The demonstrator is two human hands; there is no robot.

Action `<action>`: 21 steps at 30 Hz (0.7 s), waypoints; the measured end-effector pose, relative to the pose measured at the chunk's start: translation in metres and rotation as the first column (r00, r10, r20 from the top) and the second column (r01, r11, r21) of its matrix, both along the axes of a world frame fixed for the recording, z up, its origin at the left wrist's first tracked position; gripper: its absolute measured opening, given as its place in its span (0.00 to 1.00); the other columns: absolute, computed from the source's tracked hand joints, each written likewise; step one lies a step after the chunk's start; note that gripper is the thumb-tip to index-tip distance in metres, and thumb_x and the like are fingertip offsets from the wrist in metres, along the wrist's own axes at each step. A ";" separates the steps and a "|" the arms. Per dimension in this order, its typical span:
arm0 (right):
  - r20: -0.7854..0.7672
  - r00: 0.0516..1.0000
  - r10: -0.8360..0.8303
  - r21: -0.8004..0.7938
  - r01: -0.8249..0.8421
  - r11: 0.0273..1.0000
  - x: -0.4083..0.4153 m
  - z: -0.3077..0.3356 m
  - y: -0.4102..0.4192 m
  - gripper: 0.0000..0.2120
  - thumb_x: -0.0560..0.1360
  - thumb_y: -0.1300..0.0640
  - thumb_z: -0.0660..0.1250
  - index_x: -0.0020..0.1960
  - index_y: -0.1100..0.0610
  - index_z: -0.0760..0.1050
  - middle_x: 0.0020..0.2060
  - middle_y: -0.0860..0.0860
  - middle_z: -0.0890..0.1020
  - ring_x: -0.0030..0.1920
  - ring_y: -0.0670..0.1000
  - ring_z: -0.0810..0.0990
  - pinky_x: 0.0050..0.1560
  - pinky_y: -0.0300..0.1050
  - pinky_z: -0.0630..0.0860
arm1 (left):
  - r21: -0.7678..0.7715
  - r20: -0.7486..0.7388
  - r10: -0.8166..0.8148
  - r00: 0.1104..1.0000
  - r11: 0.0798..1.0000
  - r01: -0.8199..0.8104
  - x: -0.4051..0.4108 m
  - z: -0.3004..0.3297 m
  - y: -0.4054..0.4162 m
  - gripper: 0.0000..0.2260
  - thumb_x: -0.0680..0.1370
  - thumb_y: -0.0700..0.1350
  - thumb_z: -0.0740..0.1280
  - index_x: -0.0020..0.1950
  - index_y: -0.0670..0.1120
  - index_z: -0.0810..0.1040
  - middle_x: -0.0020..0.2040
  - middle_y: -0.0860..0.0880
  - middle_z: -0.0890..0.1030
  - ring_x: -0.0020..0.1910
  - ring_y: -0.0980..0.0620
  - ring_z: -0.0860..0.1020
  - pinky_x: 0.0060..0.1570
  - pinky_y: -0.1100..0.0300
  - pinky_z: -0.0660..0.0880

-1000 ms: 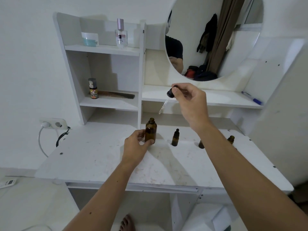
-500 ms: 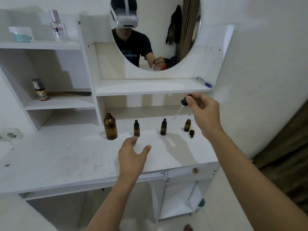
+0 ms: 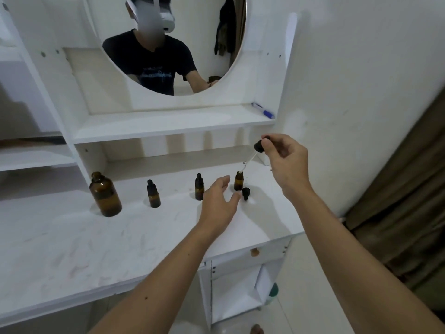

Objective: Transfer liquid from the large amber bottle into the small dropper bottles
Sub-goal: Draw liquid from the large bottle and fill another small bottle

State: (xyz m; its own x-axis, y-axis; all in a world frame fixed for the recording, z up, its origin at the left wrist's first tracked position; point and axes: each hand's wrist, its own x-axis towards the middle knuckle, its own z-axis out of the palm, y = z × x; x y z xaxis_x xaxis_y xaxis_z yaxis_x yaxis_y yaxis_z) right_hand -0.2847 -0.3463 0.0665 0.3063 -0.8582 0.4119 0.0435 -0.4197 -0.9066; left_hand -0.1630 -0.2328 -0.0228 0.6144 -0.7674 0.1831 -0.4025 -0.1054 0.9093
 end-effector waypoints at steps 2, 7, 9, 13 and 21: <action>0.005 1.000 0.002 -0.005 -0.002 1.000 0.002 -0.002 -0.006 0.07 0.82 0.59 0.71 0.58 0.58 0.85 0.47 0.46 0.89 0.47 0.38 0.86 0.52 0.33 0.79 | 0.001 0.016 0.012 1.000 1.000 -0.012 0.004 -0.003 -0.015 0.26 0.81 0.47 0.72 0.78 0.46 0.70 0.75 0.50 0.76 0.74 0.52 0.73 0.75 0.50 0.71; -0.015 0.999 0.047 -0.008 -0.047 0.999 0.009 -0.009 -0.014 0.05 0.82 0.61 0.71 0.57 0.58 0.84 0.45 0.48 0.90 0.50 0.46 0.89 0.56 0.36 0.81 | -0.041 0.017 0.025 1.000 0.999 -0.024 0.010 -0.005 -0.034 0.24 0.79 0.43 0.75 0.74 0.44 0.75 0.67 0.50 0.82 0.66 0.55 0.79 0.70 0.55 0.75; -0.028 0.997 0.066 -0.009 -0.066 0.998 0.010 -0.012 -0.015 0.05 0.82 0.61 0.71 0.56 0.57 0.85 0.45 0.49 0.90 0.50 0.47 0.89 0.59 0.39 0.82 | -0.062 0.013 0.041 0.999 0.997 -0.041 0.011 -0.006 -0.037 0.19 0.78 0.41 0.74 0.69 0.44 0.79 0.60 0.52 0.85 0.60 0.57 0.82 0.67 0.55 0.78; -0.093 0.991 0.094 -0.019 -0.096 0.995 0.014 -0.016 -0.011 0.04 0.81 0.59 0.73 0.54 0.55 0.85 0.44 0.48 0.90 0.50 0.48 0.89 0.60 0.42 0.82 | -0.073 0.053 0.060 0.997 0.996 -0.057 0.011 -0.008 -0.037 0.11 0.79 0.40 0.74 0.61 0.47 0.83 0.50 0.58 0.85 0.53 0.60 0.83 0.62 0.60 0.79; -0.135 0.991 0.020 -0.023 -0.023 0.999 0.023 -0.017 -0.006 0.02 0.78 0.58 0.76 0.48 0.56 0.88 0.40 0.47 0.90 0.45 0.45 0.89 0.56 0.40 0.82 | -0.062 0.090 0.076 0.993 0.996 -0.071 0.008 -0.010 -0.035 0.09 0.80 0.41 0.72 0.60 0.49 0.83 0.52 0.56 0.86 0.54 0.59 0.83 0.57 0.68 0.75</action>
State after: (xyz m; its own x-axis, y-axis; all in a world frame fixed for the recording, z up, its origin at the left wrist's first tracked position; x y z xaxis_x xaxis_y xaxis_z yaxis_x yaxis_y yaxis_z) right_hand -0.2618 -0.3521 0.0493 0.3787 -0.8412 0.3860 -0.0693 -0.4416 -0.8945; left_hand -0.1550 -0.2675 -0.0328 0.6472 -0.7069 0.2853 -0.4784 -0.0853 0.8740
